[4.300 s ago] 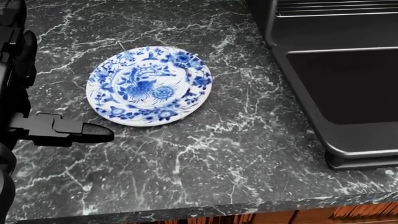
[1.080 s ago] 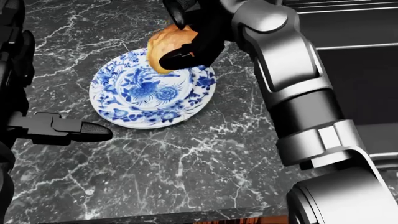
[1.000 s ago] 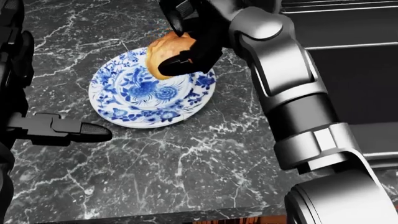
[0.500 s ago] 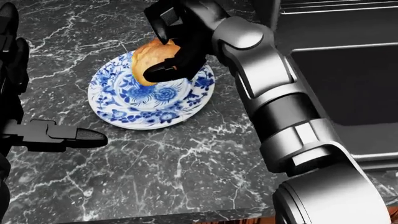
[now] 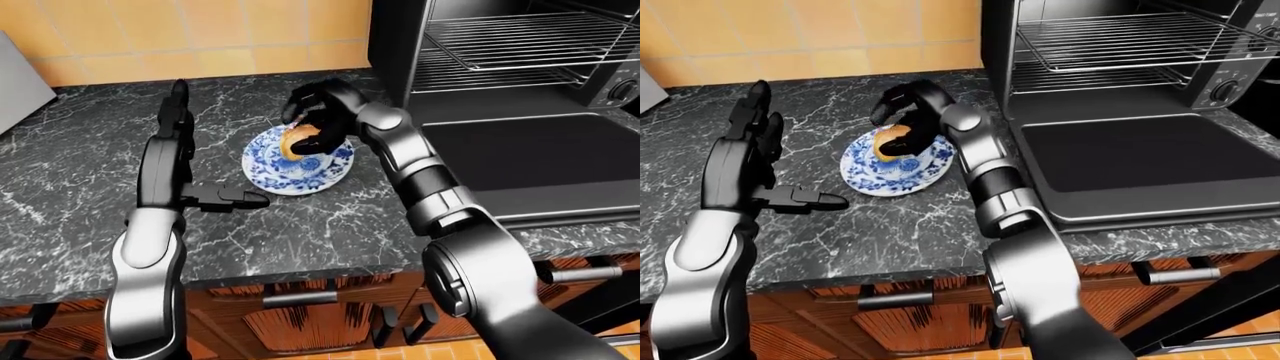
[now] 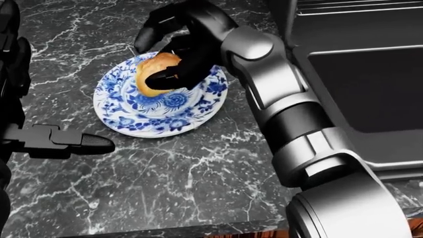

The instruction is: Pick the bread from the top rack and place it on the plate on the counter.

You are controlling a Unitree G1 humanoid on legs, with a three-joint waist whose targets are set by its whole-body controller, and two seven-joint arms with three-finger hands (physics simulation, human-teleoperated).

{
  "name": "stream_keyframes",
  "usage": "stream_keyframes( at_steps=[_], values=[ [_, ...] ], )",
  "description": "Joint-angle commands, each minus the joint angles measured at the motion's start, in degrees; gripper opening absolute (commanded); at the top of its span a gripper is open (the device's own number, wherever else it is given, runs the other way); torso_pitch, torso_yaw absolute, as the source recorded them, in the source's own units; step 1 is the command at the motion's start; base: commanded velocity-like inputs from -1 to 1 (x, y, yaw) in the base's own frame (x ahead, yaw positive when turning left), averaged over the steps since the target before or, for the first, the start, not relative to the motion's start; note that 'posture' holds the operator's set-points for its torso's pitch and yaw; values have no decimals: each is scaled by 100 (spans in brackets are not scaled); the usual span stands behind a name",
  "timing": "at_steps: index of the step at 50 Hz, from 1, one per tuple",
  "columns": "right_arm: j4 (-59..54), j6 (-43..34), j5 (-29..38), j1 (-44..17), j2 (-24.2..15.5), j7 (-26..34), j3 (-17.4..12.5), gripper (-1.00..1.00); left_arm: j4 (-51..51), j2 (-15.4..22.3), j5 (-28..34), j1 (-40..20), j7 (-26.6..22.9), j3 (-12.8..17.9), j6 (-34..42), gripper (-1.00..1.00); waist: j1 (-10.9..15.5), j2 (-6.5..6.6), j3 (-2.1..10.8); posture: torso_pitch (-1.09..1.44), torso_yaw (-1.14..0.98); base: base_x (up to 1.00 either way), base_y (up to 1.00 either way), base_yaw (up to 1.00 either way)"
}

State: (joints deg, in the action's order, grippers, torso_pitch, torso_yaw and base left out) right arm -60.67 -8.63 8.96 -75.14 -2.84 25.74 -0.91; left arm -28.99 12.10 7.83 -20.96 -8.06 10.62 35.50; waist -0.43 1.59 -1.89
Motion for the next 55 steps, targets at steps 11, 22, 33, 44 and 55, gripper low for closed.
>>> stream_keyframes(
  at_steps=[11, 22, 33, 44, 55],
  values=[
    [293, 158, -31, -187, -24, -4, -33, 26, -169, 44, 14, -104, 44, 44, -212, 100, 3, 24, 164, 0, 0, 0, 0, 0],
    [294, 148, -30, -225, -47, 7, -47, 100, -256, 50, 2, -60, 21, 79, -158, 100, 2, 26, 169, 0, 0, 0, 0, 0],
    [706, -135, -147, -331, -241, 0, -124, 100, -173, 63, 17, -219, 25, 25, -103, 100, 10, 13, 163, 0, 0, 0, 0, 0],
    [2318, -1071, -306, 79, -323, -71, -84, 100, -126, 64, 16, -202, 49, 44, -134, 100, 19, -13, 151, 0, 0, 0, 0, 0],
    [3867, -1896, -300, 367, -385, -140, -85, 100, -141, 66, 13, -181, 55, 43, -134, 100, 37, -35, 118, 0, 0, 0, 0, 0]
  ],
)
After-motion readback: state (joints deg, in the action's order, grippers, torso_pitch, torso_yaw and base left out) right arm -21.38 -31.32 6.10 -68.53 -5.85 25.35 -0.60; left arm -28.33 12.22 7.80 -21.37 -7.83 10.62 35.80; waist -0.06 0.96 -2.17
